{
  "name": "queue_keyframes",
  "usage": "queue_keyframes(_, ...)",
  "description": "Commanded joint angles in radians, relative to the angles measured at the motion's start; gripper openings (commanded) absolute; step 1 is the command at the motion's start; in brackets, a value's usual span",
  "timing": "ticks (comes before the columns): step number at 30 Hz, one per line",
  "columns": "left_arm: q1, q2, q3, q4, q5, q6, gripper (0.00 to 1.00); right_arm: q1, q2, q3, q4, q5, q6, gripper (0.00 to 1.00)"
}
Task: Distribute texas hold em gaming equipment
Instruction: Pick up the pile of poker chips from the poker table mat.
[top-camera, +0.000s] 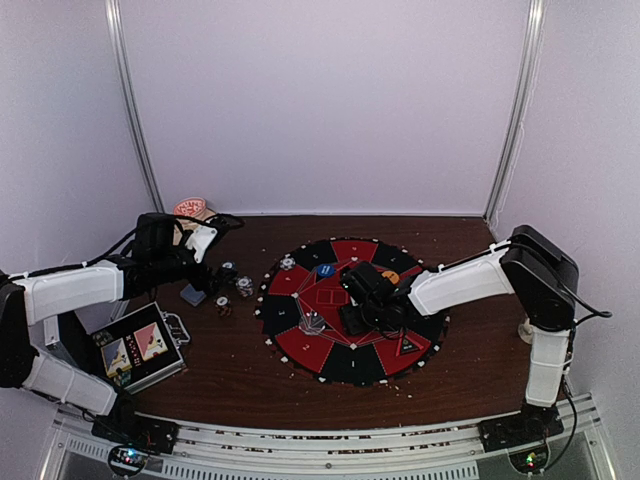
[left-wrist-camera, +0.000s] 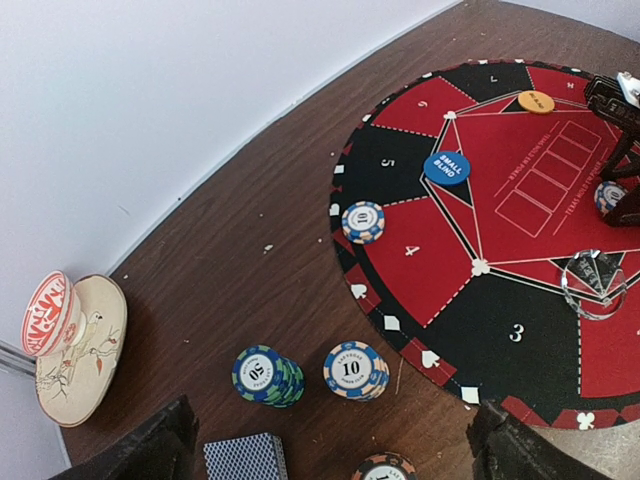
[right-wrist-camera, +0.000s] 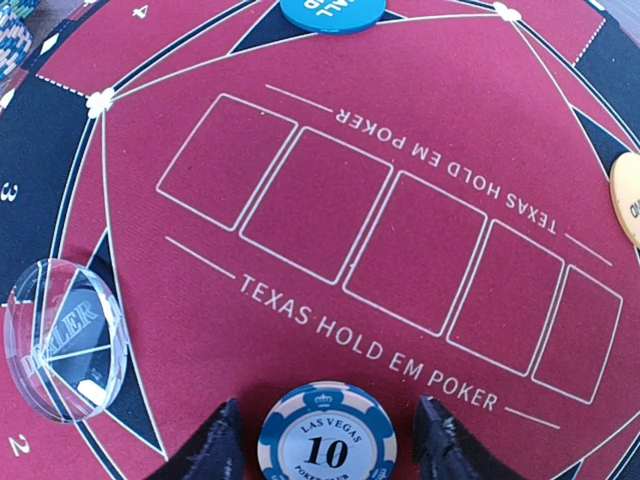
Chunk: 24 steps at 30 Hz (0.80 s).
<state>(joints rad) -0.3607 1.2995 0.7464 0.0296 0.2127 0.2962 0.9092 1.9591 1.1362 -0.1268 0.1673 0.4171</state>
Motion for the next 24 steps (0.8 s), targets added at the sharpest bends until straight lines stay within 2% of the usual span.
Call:
queue_keyframes(1, 0.003, -0.012, -0.008, 0.053, -0.007, -0.010, 0.98, 0.006, 0.000, -0.023, -0.073, -0.037, 0.012, 0.56)
queue_keyframes(6, 0.003, -0.013, -0.009, 0.055, -0.008, -0.010, 0.98, 0.005, -0.005, -0.026, -0.074, -0.037, 0.013, 0.54)
queue_keyframes(24, 0.002, -0.006, -0.010, 0.061, -0.014, -0.011, 0.98, 0.005, -0.037, -0.030, -0.071, -0.013, 0.016, 0.36)
